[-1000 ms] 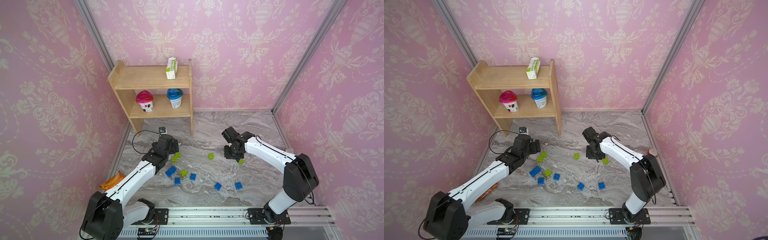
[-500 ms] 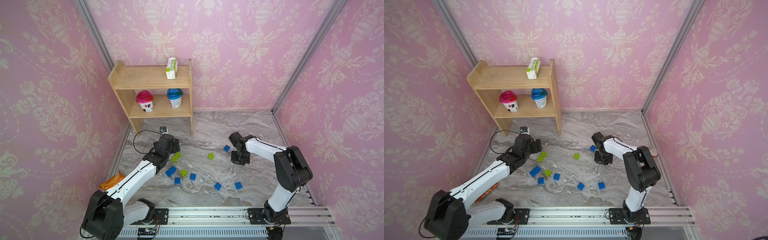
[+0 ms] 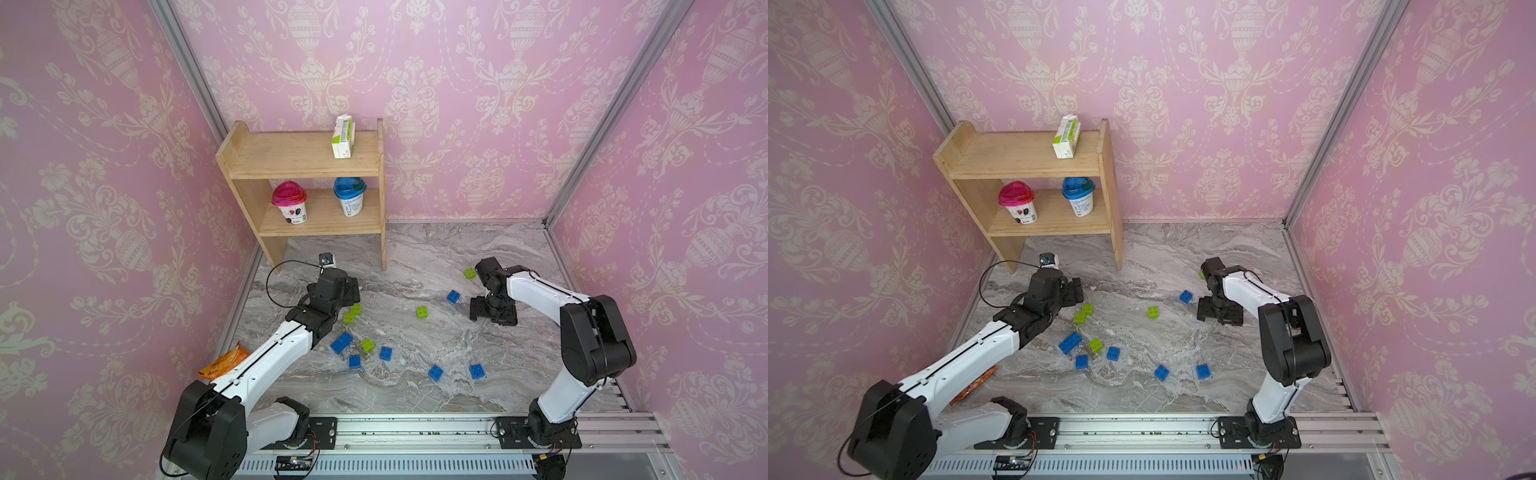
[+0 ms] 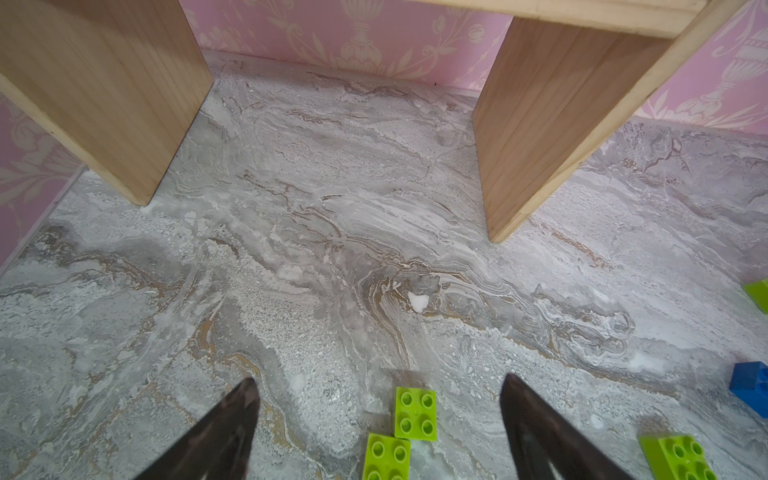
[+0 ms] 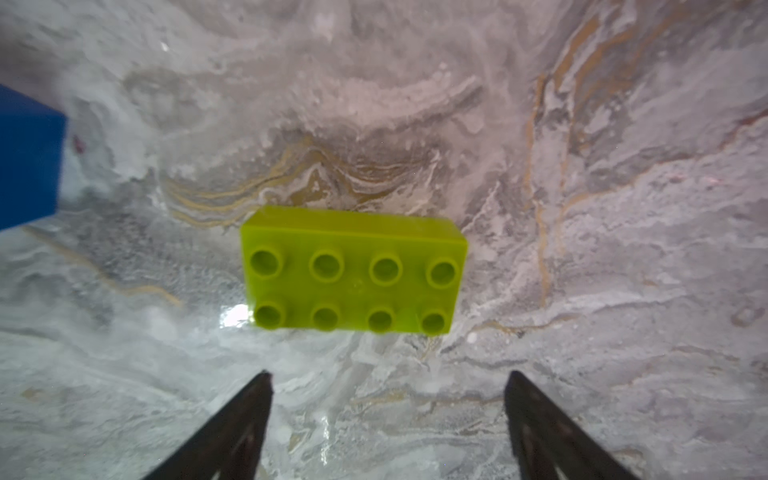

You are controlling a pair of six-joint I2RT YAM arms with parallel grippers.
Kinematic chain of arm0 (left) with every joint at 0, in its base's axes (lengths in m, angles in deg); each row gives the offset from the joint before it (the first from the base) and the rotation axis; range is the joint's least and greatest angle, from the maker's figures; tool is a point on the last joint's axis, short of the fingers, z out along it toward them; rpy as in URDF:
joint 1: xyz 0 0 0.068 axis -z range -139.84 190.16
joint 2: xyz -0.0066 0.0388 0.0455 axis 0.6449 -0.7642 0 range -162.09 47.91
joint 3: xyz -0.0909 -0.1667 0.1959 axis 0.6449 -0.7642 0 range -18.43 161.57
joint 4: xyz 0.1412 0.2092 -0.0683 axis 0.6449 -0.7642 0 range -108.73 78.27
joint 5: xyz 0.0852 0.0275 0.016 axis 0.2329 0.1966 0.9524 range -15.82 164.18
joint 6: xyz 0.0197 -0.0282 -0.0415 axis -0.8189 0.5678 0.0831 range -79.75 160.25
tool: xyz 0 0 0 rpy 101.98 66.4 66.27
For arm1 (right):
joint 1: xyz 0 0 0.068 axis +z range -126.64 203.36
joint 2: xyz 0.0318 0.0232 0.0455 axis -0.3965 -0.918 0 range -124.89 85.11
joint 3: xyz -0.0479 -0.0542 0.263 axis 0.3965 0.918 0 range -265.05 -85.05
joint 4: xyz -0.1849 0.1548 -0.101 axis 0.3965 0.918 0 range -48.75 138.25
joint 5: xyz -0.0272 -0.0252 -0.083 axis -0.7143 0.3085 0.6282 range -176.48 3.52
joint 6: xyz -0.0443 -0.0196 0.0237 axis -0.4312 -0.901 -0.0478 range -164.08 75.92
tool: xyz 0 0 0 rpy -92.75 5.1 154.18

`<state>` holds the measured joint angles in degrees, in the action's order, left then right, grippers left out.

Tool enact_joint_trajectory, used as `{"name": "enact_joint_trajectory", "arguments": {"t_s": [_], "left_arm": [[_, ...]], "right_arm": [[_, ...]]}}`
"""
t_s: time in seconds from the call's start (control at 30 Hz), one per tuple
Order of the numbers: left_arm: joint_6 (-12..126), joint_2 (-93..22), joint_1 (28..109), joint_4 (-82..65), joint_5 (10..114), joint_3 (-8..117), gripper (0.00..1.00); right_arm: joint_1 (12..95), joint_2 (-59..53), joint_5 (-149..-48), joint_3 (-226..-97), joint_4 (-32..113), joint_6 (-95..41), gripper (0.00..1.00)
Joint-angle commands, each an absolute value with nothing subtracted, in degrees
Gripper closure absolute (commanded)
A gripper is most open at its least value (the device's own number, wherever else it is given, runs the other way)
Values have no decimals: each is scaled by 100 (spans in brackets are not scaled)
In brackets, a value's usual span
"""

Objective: Assemble the letter v with lego
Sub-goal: Adjust the lego brick at the center of the board, then pick up the lego brick from the center of the board, then assemble the lego brick with the lego brick.

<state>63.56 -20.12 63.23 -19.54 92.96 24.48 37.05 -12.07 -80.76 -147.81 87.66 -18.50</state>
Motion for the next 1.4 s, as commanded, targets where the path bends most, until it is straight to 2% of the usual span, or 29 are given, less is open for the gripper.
{"name": "enact_joint_trajectory", "arguments": {"t_s": [0.0, 0.2, 0.53, 0.6, 0.9, 1.0, 1.1, 1.23, 1.37], "left_arm": [[6383, -1977, 6345, -1966, 9330, 2390, 8], [6373, -2056, 6348, -2017, 9342, 2437, 8], [6363, -2056, 6350, -2017, 9349, 2431, 8], [6354, -2045, 6347, -1986, 9361, 2418, 8], [6339, -2012, 6345, -2024, 9352, 2437, 8], [6261, -2064, 6348, -2113, 9335, 2510, 8], [6136, -2258, 6345, -2371, 9262, 2692, 8], [6169, -2368, 6350, -2526, 9213, 2753, 8], [6170, -2282, 6345, -2650, 9158, 2754, 8]], "right_arm": [[3704, -1050, -8132, -14916, 8959, -2120, 0], [3656, -1823, -8205, -15494, 8837, -2061, 1], [3463, -2141, -8228, -15502, 8474, -1895, 16], [3422, -2150, -8251, -15462, 8434, -1877, 20], [3450, -1742, -8183, -15320, 8564, -1844, 51], [4052, -1273, -8008, -15429, 8797, -1757, 62], [4881, -1318, -7953, -15870, 9035, -1710, 73], [5598, -2008, -7985, -16666, 9177, -1823, 76], [5975, -2832, -8018, -17513, 9314, -2019, 80]]}}
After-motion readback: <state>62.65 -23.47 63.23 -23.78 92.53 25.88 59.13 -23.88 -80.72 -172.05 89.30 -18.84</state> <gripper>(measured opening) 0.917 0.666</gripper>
